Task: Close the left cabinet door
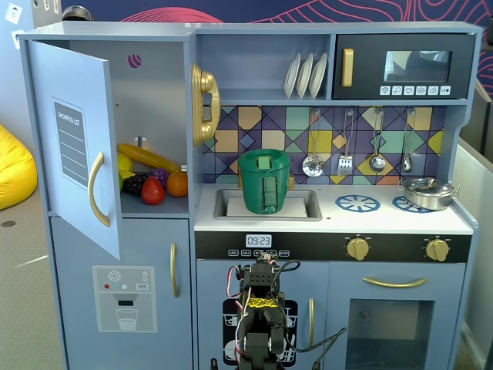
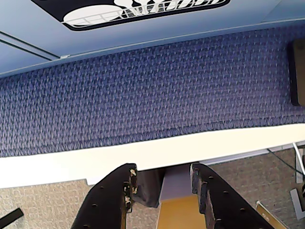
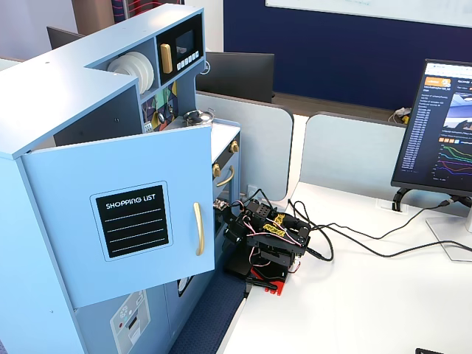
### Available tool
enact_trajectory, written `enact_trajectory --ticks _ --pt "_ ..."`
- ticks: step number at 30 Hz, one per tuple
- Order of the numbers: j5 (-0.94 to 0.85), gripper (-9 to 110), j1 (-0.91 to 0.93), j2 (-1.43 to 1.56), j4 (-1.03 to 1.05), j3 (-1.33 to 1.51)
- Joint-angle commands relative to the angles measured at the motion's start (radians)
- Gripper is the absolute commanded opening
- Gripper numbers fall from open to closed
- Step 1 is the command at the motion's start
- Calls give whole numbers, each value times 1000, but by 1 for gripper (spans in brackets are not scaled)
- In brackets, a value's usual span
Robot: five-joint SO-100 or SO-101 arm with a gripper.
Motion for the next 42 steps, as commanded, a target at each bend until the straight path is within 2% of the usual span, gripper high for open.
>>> enact_trajectory --ticks 1,10,12,19,22,26,34,42 --pt "55 0 -2 -5 179 -3" --pt "52 0 -26 -5 179 -3" --pt "81 0 -92 -8 150 -5" --pt "176 0 -448 -41 -144 -81" --pt "153 0 -577 -69 -273 -163" --pt "6 0 -718 -67 -354 -287" --pt "-196 0 -963 -78 -385 -525" --pt "-230 0 -1121 -201 -414 -821"
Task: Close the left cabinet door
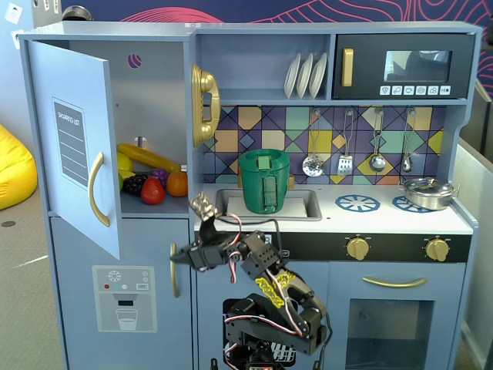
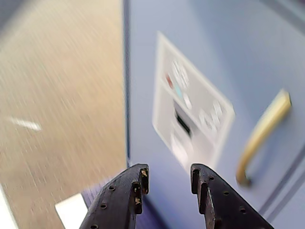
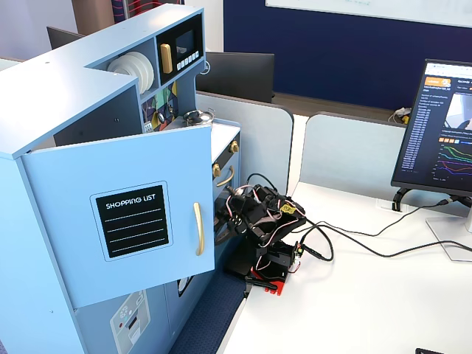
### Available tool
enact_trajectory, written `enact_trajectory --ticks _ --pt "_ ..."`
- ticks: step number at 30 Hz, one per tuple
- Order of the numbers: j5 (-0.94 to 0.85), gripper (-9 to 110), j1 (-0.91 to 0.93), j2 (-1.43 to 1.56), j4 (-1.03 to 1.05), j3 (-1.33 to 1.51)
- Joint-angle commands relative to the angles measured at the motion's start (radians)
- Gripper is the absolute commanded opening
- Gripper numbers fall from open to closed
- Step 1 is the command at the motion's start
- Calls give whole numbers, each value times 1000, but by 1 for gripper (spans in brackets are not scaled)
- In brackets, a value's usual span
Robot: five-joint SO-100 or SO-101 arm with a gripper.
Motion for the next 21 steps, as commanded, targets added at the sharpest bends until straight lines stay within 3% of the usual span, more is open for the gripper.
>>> enact_trajectory --ticks 1,21 --pt "-29 0 -89 -84 -43 -221" --pt "-149 0 -565 -431 -202 -586"
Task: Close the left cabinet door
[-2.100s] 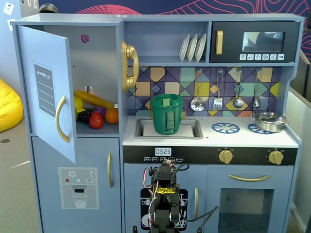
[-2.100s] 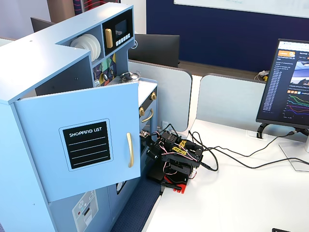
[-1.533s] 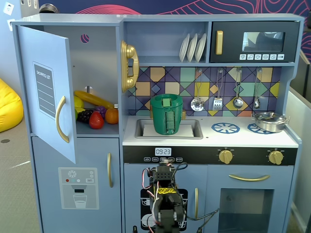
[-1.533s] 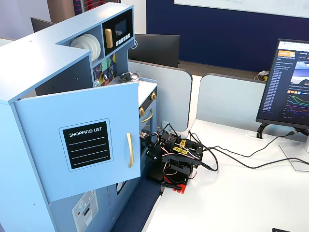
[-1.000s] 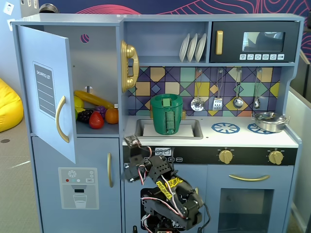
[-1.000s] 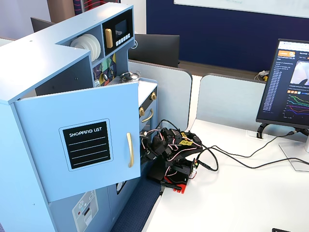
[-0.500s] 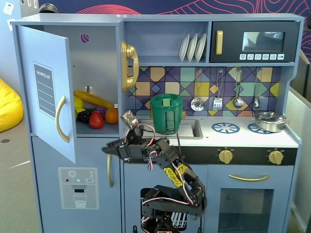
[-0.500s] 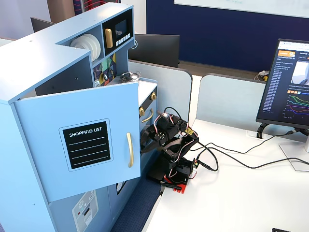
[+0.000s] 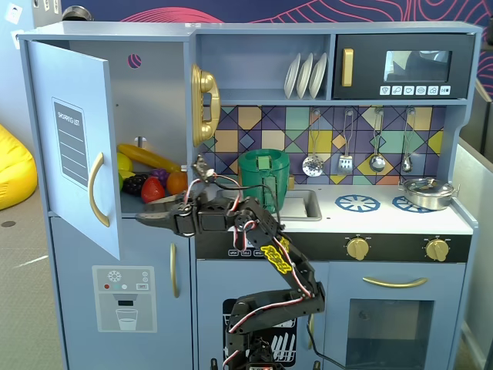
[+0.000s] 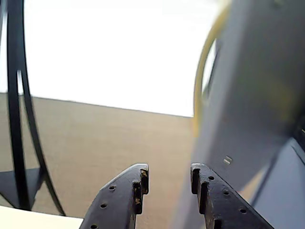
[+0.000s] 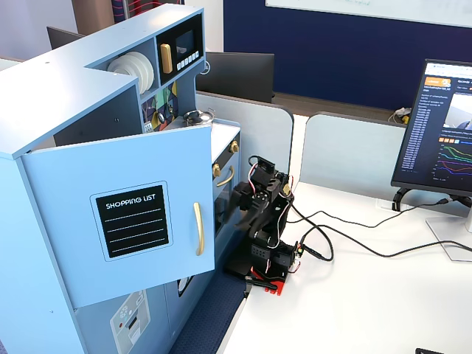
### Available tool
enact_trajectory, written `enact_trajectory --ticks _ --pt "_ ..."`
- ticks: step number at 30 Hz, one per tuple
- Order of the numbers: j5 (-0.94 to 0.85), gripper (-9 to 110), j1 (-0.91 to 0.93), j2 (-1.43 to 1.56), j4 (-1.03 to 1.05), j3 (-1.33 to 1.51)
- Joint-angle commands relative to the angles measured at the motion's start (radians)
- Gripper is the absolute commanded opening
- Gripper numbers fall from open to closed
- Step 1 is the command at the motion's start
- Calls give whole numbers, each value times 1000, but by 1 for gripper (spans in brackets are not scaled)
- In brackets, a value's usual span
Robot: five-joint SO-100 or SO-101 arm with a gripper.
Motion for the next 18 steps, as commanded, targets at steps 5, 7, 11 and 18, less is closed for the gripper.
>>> enact_trajectory --ticks 5,7,11,18 --pt "-26 0 -109 -166 -155 -109" --pt "-28 0 -126 -219 -184 -132" --pt "8 0 -135 -333 -249 -198" --pt "35 0 -109 -420 -310 -227"
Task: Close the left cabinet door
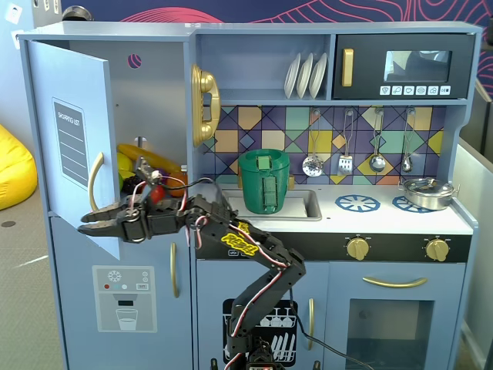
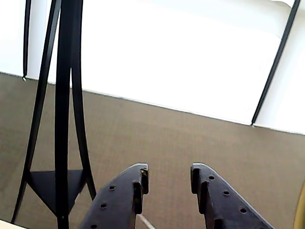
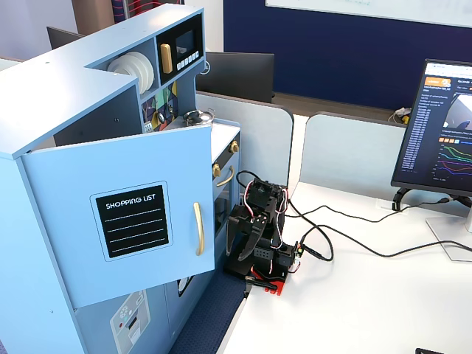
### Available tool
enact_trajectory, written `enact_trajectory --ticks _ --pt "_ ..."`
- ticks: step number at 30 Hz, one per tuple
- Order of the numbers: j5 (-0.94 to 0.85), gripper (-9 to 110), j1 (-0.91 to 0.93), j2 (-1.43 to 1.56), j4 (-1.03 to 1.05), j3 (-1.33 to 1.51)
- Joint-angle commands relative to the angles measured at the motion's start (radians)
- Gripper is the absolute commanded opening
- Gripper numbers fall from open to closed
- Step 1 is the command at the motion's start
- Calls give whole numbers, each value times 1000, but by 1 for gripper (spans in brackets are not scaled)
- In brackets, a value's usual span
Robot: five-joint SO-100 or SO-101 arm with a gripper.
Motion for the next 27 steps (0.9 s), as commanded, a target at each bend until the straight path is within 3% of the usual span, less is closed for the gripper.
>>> enact_trajectory --ticks 1,27 --pt "23 0 26 -20 -48 -74" --pt "202 0 612 54 -31 -5"
